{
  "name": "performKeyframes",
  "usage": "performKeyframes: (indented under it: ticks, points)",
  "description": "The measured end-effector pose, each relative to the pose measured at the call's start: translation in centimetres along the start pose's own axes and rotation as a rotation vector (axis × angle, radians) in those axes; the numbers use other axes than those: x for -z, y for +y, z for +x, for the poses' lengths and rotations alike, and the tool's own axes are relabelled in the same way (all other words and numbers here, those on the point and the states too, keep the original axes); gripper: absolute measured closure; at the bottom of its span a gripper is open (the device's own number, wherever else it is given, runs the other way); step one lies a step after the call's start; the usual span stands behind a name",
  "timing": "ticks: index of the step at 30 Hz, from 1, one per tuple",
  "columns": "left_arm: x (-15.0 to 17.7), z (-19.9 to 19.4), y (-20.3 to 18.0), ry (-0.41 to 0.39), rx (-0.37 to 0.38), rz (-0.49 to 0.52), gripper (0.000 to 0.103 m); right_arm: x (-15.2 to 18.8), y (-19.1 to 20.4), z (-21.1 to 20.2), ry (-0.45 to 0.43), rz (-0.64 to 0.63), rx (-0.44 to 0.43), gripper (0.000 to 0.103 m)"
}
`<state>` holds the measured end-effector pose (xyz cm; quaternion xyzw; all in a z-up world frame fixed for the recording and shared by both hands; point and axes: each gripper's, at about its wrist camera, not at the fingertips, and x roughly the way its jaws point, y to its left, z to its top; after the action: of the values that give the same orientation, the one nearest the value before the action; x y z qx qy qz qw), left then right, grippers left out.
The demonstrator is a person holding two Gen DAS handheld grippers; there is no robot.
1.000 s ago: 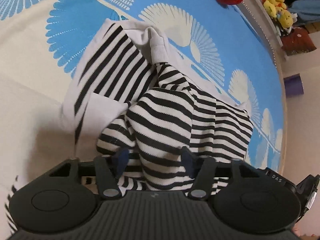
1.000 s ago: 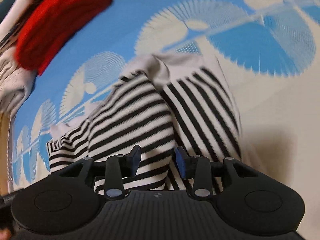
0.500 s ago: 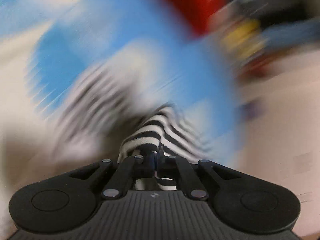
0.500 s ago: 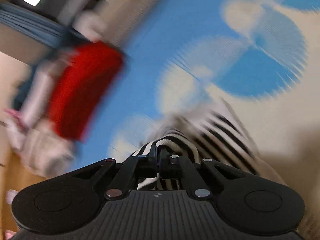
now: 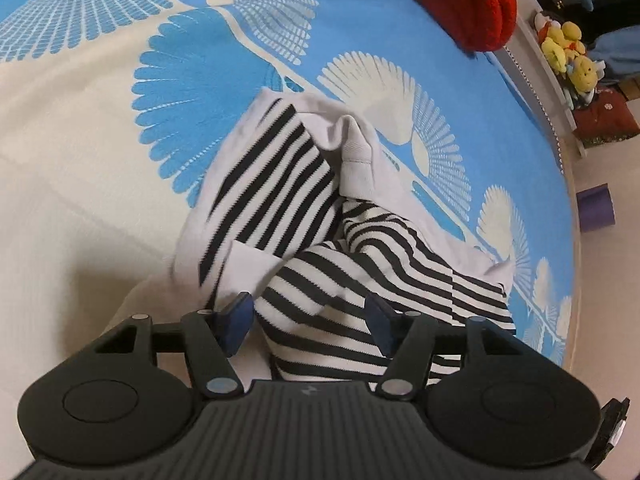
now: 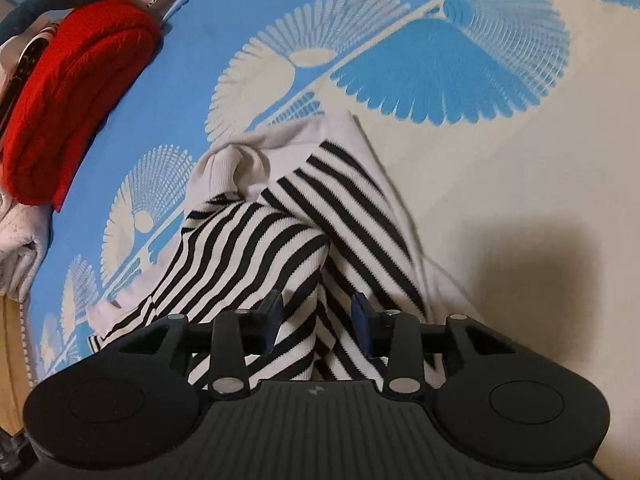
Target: Fold small clothes
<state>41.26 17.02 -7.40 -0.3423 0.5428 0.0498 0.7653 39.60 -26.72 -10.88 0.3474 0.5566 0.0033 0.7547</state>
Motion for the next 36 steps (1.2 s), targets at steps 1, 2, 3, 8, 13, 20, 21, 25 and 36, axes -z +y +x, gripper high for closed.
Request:
performKeyframes:
  ticks: [1,2,3,8,13,20,21,25,36]
  points:
    - [-0.5,0.2,-0.3,-0.007,-0.007,0.009,0.044,0.0,-0.2,0.4,0.001,0.004,-0.005,0.063]
    - [-0.7,0.3,-0.5,-0.014,-0.01,0.016,0.059,0.0,-0.5,0.6,-0.003,-0.001,-0.009,0.065]
    - [-0.7,0.5,-0.5,-0.022,-0.007,0.02,0.08,-0.1,-0.3,0.7,-0.011,-0.019,-0.02,0.077]
    - [-1.3,-2.1,-1.4,-0.176,-0.005,0.073,0.102,0.2,0.5,-1.3,-0.052,-0.002,-0.182,0.1]
    - [-2.1,-3.1,-0.6,-0.207,-0.027,0.039,0.102,0.3,1.4,-3.5,-0.08,0.001,-0.272,0.1]
    - [-1.8,-1.2,-0.8,-0.08,-0.109,0.067,0.071,0.6,-0.6,0.0,0.045,0.035,0.048,0.093]
    - [-1.9,-1.7,-1.1,-0.11,-0.098,0.078,0.062,0.2,-0.1,-0.6,0.007,0.014,0.017,0.088]
    - [-1.8,-1.4,-0.9,-0.087,-0.08,0.037,0.051,-0.1,1.5,-1.4,-0.068,-0.082,-0.048,0.066]
    - [-0.1,1.2,0.2,0.06,0.044,-0.073,0.053,1.4,1.9,-1.5,-0.051,0.016,-0.047,0.066]
